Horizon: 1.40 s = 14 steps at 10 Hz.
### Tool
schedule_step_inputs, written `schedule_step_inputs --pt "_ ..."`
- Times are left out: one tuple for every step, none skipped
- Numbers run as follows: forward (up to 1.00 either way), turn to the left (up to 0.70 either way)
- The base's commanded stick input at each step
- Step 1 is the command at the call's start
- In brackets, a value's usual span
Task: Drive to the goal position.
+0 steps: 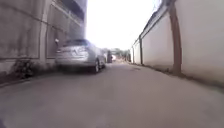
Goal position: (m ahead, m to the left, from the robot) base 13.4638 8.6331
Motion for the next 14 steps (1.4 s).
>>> schedule_step_inputs --pt "1.00 0.00" --pt "1.00 0.00" --pt "1.00 0.00" --pt "1.00 0.00" --pt "1.00 0.00" --pt "1.00 0.00" --pt "1.00 0.00" --pt "1.00 0.00" --pt "1.00 0.00" --pt "1.00 0.00" --pt "1.00 0.00" --pt "1.00 0.00" --pt "1.00 0.00" --pt "1.00 0.00"
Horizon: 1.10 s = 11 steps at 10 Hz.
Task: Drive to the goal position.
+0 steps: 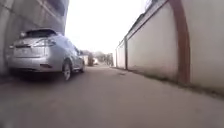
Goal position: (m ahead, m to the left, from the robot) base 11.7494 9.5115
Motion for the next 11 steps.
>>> schedule_step_inputs --pt "1.00 0.00" --pt "1.00 0.00" --pt "1.00 0.00" --pt "1.00 0.00" --pt "1.00 0.00" --pt "1.00 0.00" --pt "1.00 0.00" --pt "1.00 0.00" --pt "1.00 0.00" --pt "1.00 0.08" --pt "1.00 0.27"
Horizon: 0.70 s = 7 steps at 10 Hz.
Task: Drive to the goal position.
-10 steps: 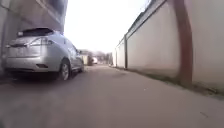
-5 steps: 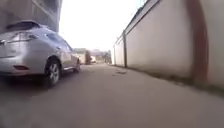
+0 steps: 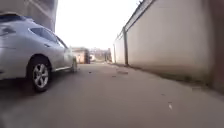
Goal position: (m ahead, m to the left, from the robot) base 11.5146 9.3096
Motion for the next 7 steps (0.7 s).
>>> schedule_step_inputs --pt "1.00 0.00" --pt "1.00 0.00" --pt "1.00 0.00" --pt "1.00 0.00" --pt "1.00 0.00" --pt "1.00 0.00" --pt "1.00 0.00"
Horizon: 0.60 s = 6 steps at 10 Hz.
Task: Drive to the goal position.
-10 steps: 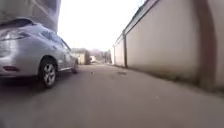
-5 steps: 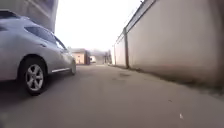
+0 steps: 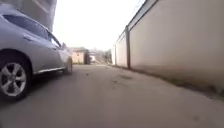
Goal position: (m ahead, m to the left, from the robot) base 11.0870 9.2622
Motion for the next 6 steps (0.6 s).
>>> schedule_step_inputs --pt "1.00 0.00" --pt "1.00 0.00" --pt "1.00 0.00" --pt "1.00 0.00" --pt "1.00 0.00" --pt "1.00 0.00"
